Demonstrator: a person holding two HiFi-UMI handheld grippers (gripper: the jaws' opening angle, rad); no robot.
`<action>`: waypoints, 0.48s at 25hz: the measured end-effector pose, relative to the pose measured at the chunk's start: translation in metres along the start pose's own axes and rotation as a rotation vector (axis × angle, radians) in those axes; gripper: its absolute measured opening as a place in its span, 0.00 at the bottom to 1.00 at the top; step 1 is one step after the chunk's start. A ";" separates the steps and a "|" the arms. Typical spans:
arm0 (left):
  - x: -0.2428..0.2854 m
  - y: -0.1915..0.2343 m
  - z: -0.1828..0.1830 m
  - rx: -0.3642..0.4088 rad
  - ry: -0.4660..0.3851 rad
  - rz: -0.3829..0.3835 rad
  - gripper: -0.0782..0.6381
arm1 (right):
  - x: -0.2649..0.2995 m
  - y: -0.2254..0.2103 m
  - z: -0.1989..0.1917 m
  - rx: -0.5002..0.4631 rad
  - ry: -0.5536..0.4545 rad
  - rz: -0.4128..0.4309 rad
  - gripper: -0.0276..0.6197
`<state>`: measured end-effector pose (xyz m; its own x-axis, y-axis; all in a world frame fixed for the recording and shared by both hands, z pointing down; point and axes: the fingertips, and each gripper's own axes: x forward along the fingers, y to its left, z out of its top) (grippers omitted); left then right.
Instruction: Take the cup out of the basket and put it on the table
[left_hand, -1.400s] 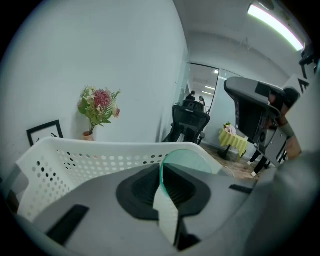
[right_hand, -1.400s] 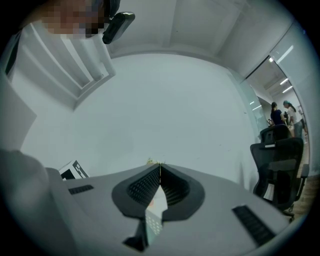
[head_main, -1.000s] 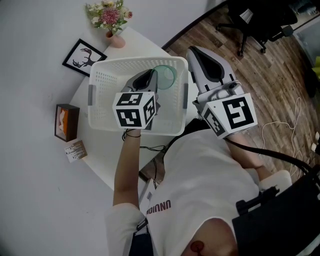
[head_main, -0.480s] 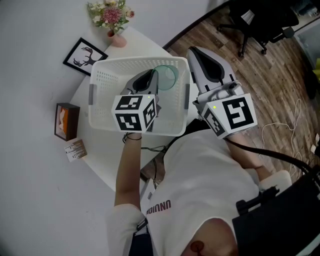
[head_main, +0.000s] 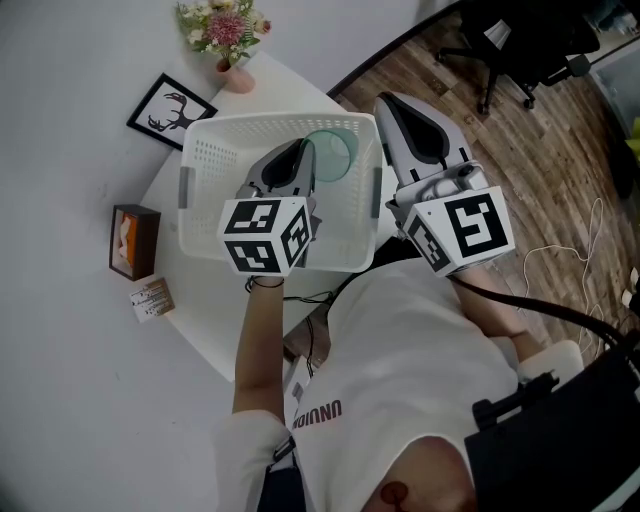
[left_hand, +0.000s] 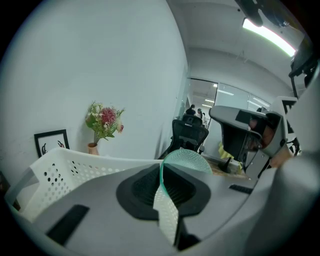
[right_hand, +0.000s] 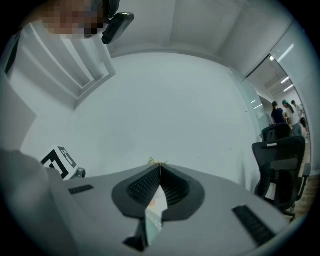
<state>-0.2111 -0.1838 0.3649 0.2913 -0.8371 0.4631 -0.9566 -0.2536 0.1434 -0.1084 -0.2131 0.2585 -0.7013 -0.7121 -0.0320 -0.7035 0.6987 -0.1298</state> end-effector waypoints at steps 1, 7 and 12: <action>-0.001 0.000 0.001 -0.002 -0.003 -0.001 0.15 | 0.000 0.000 0.000 0.000 0.000 0.001 0.07; -0.007 -0.004 0.007 -0.001 -0.024 0.001 0.15 | -0.001 0.001 0.000 -0.001 -0.001 0.002 0.07; -0.013 -0.006 0.014 -0.001 -0.048 0.003 0.15 | -0.001 0.001 0.000 -0.003 0.000 0.003 0.07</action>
<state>-0.2093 -0.1782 0.3462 0.2882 -0.8602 0.4206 -0.9574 -0.2507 0.1433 -0.1080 -0.2116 0.2586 -0.7036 -0.7099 -0.0325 -0.7016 0.7012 -0.1271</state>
